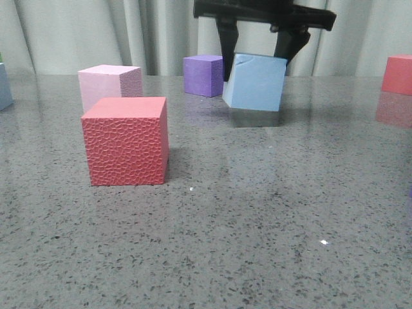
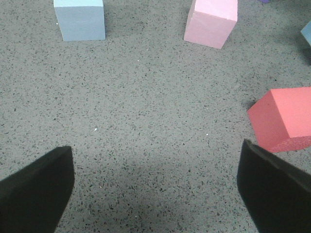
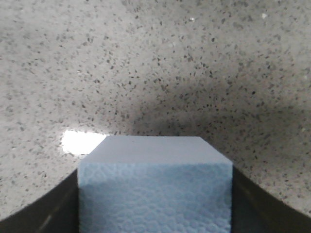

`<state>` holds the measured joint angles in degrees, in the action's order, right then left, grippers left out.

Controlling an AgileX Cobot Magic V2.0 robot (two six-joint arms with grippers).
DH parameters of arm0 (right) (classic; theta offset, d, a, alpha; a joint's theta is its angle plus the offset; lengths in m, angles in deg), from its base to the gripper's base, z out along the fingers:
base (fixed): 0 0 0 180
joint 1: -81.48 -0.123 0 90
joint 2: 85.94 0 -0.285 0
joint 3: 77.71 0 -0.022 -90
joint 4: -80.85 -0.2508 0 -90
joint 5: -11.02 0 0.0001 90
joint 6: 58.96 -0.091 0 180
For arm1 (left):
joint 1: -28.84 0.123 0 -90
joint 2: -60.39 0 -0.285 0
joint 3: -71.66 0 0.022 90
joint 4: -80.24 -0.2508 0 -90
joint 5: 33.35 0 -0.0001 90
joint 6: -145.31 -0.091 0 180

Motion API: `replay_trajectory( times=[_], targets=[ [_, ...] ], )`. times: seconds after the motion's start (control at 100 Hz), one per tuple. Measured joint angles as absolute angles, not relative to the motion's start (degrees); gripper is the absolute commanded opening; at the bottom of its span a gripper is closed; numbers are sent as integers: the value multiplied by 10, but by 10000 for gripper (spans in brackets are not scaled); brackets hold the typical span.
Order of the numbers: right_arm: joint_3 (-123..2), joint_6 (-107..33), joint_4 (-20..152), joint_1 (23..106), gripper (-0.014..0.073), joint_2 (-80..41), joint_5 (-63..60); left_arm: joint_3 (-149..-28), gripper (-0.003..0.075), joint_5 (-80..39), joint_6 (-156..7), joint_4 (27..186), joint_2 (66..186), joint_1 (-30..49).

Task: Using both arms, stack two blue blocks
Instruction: 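Lower the light-blue cube beside the purple cube and open the right gripper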

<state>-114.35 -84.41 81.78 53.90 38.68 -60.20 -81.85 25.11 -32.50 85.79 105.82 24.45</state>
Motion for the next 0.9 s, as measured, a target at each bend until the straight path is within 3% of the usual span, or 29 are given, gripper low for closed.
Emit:
replay_trajectory(
  times=[0.9],
  targets=[
    [-1143,-854,818,539,416,393,-602,-818,638,251,-325,858,1058,244]
  ],
)
